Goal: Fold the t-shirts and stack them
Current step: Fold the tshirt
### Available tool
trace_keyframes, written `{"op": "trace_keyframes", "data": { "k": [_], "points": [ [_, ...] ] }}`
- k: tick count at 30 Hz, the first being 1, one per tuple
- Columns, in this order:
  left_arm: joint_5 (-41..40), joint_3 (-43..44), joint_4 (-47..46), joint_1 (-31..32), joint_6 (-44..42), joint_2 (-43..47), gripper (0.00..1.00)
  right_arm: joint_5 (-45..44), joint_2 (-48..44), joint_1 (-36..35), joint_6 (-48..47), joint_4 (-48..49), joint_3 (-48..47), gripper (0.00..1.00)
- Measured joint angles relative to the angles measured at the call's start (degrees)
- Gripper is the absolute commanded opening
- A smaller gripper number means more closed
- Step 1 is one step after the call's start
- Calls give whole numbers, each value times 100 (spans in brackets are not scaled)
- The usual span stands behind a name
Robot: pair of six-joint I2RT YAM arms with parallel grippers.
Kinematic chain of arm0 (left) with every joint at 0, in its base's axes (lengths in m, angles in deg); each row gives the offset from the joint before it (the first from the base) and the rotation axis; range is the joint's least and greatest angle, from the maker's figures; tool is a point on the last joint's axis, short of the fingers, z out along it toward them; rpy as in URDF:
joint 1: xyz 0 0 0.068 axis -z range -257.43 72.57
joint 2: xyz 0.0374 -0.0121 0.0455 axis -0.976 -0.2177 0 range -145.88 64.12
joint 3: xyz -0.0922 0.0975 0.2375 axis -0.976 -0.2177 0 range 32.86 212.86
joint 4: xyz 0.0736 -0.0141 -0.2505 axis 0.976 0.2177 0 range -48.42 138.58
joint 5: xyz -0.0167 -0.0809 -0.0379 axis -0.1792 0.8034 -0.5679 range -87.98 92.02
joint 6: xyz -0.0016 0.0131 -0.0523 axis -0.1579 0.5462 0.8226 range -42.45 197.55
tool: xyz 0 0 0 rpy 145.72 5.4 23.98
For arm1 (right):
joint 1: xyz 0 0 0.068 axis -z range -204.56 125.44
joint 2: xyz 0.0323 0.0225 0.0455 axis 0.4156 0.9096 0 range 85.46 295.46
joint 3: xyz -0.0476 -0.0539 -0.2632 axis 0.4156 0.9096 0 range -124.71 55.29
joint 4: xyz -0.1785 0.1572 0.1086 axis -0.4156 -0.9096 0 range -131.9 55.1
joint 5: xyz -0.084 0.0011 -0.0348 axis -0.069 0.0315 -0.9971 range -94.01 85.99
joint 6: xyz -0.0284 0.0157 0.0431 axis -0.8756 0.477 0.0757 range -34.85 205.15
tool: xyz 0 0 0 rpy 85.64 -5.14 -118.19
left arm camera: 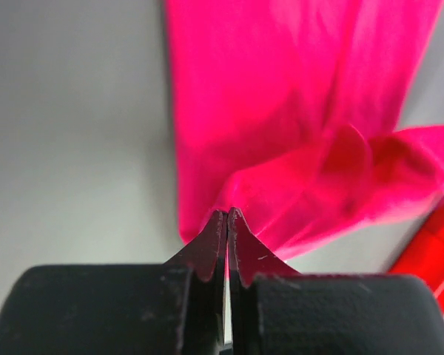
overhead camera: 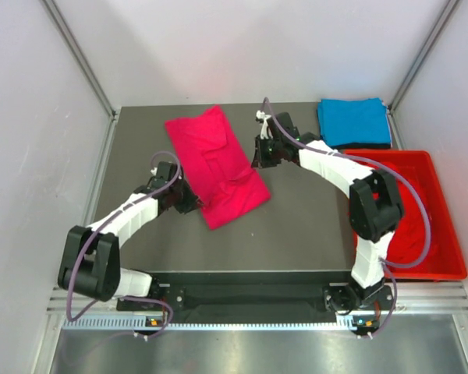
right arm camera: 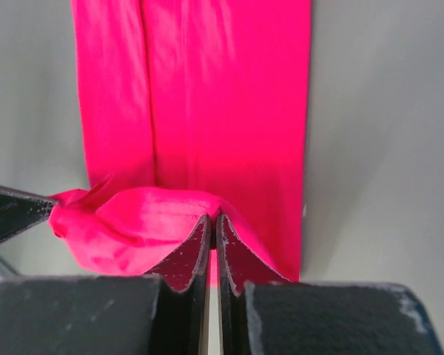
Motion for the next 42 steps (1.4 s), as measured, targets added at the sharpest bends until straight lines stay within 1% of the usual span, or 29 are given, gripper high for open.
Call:
{"op": "trace_keyframes", "data": {
  "k": [6,12,18,23,31,36,42],
  "points": [
    [57,470,0,-468,-334,-542,0,4,850,2,-138,-140,-940,0],
    [295,1058,-46,-844,-573,-1156,0,116,1467,4,-195,-243,-1810,0],
    [605,1217,-125,-1241,-704,-1646,0,269,1899,57,-229,-249,-2437,0],
    [813,1475,-203,-1403,-769,-2028,0,398,2142,133,-223,-155,-2640,0],
    [1014,1978,-328,-1530,-828,-2404,0,691,2459,332,-42,271,-2645,0],
    [1054,2328,-350,-1545,-881,-2712,0,898,2553,413,162,815,-2649,0],
    [1064,2728,-343,-1714,-935,-3126,0,1123,2837,459,448,1545,-2789,0]
  ]
}}
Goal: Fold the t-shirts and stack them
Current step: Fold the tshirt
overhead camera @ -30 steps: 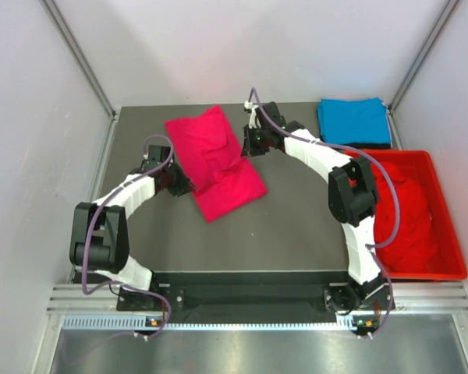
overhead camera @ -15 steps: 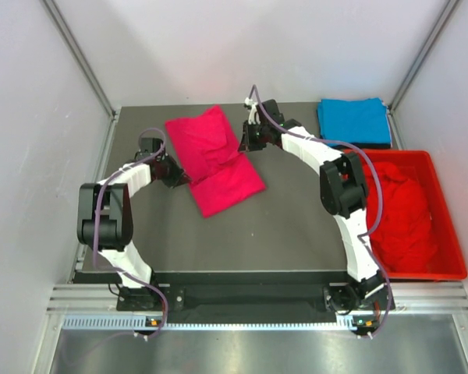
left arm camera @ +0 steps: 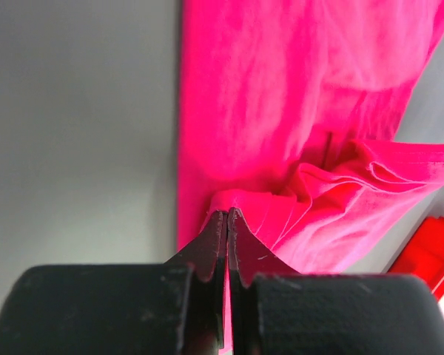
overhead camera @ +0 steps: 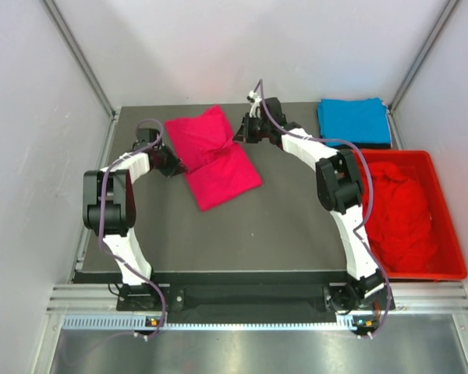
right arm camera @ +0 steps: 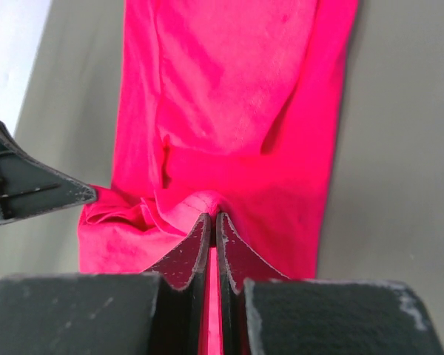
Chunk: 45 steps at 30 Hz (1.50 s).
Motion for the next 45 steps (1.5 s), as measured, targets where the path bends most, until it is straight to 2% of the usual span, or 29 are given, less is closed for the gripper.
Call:
{"op": "trace_keyframes", "data": {
  "k": [8,19,27,31,32,34,35,37,38,41,45],
  "points": [
    [72,140,-179,-92,-20,-214,0,186,302,94,337,568,0,0],
    [372,133,-809,-227,549,-389,0,267,461,186,638,990,-13,0],
    [372,133,-1016,-326,710,-426,0,269,881,190,846,1207,-503,4],
    [367,144,-1045,-328,693,-551,2,267,1147,210,988,1220,-623,14],
    [350,157,-1043,-328,686,-586,8,269,1209,219,1023,1224,-643,25],
    [271,192,-984,-326,623,-656,20,269,1266,234,1095,1217,-645,33],
    [197,234,-896,-326,577,-669,30,271,1276,245,1113,1202,-647,37],
    [7,365,-651,-326,452,-669,36,295,1279,262,1117,1167,-660,43],
    [-129,452,-535,-326,382,-664,38,304,1276,275,1108,1152,-673,50],
    [-551,695,-197,-328,98,-570,42,304,1075,339,988,1060,-417,57],
    [-835,699,210,-328,-289,-31,43,321,92,522,682,782,929,60]
  ]
}}
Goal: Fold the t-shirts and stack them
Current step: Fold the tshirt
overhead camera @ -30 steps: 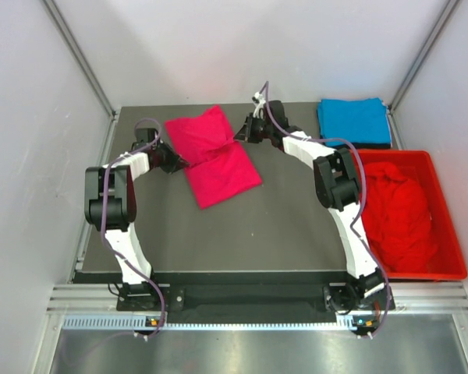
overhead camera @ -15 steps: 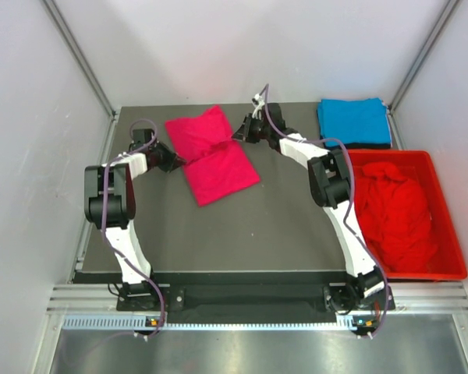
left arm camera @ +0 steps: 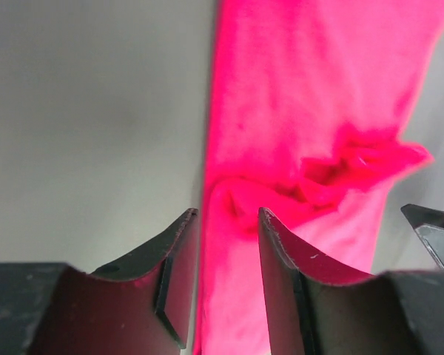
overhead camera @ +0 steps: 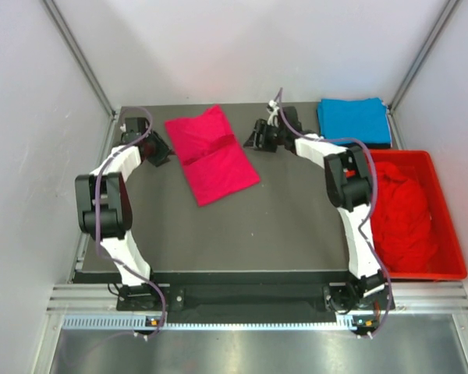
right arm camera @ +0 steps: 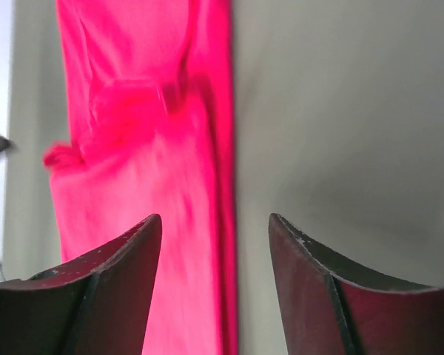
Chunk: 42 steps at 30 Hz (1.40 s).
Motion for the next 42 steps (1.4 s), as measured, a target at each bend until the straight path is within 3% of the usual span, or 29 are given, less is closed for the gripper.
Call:
{"op": "trace_keyframes", "data": {
  "k": [5,10,16,24,28,31,34,36,37,39,42],
  "points": [
    [168,-713,46,81,-289,973,45,55,-1043,168,-542,-382,1056,54],
    [535,-1812,72,448,-413,1578,48,262,-1403,184,-944,-597,1558,49],
    [1080,-2938,-155,756,-258,1733,50,439,-1403,153,-1224,-903,2033,48],
    [1274,-3185,-608,898,-98,1655,49,699,-1451,55,-1279,-673,2317,45],
    [1318,-3200,-765,920,-52,1567,43,767,-1488,9,-1270,-557,2461,41],
    [1344,-3198,-813,918,-57,1504,32,809,-1519,-4,-1263,-496,2546,38],
    [1272,-3193,-793,920,-109,1471,15,846,-1550,-31,-1252,-411,2651,33],
    [1213,-3189,-745,922,-160,1464,0,863,-1591,-55,-1233,-339,2767,18],
    [1187,-3176,-702,925,-186,1464,0,844,-1613,-72,-1196,-326,2857,8],
    [1145,-3128,-605,929,-269,1464,0,881,-1648,-92,-1123,-216,3034,0],
    [1084,-3010,-352,946,-407,1462,0,866,-1810,-107,-1047,-35,3320,0]
  ]
}}
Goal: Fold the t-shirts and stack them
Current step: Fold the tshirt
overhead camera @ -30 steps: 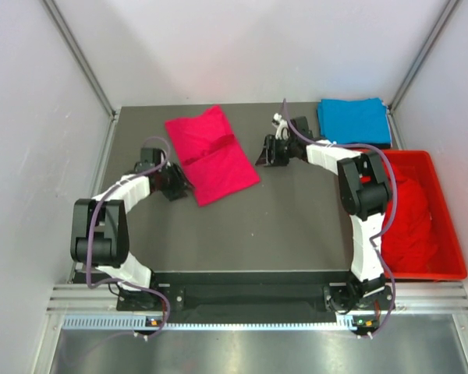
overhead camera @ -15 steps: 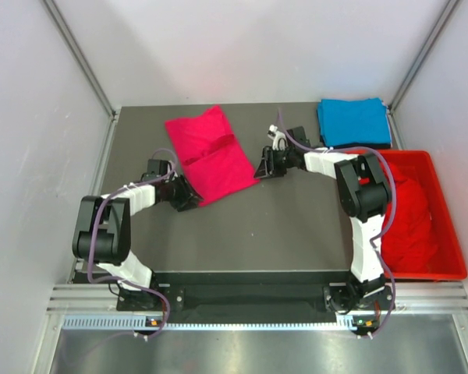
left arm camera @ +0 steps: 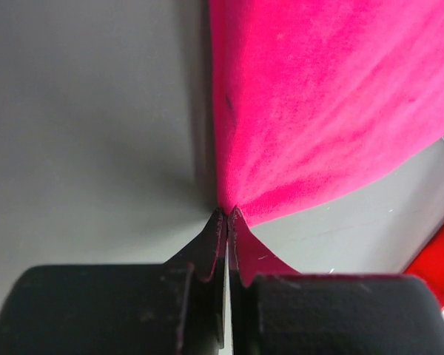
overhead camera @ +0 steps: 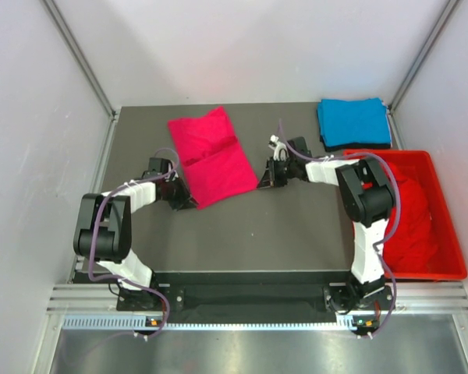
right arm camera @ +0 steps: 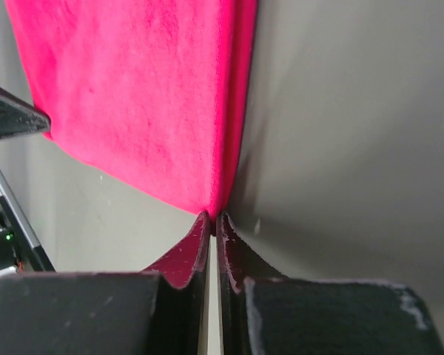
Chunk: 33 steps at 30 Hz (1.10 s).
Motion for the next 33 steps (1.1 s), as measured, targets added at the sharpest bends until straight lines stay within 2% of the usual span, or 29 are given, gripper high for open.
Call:
{"op": "trace_keyframes", "data": {
  "k": [5,6,7,9,10,13,15,16,18,20,25,33],
  "points": [
    [-140,74,396,81,-166,31,1,-149,-654,-28,229,376,1036,0],
    [-179,74,511,111,-181,68,4,-201,-861,-44,269,428,1327,0],
    [-223,74,627,144,-192,107,11,-245,-1054,-66,299,450,1589,0],
    [-319,74,901,221,-212,208,14,-308,-1443,-122,352,507,2103,1],
    [-391,72,1067,275,-208,284,14,-358,-1644,-153,365,553,2365,4],
    [-616,9,1399,374,-188,632,26,-424,-2177,-219,450,693,3040,9],
    [-715,-46,1547,376,-140,990,31,-446,-2470,-240,549,811,3405,17],
    [-728,-50,1598,376,-125,1193,33,-455,-2590,-254,586,848,3547,24],
    [-719,13,1641,374,-131,1445,36,-457,-2861,-293,708,914,3799,28],
    [-671,212,1663,376,-195,1484,36,-568,-3130,-328,776,822,3963,35],
    [-264,1176,1633,374,-455,739,28,-1067,-3663,-348,774,109,3917,37],
    [-118,2085,1685,376,-861,-619,26,-1622,-4428,-348,671,-695,3174,37]
  ]
}}
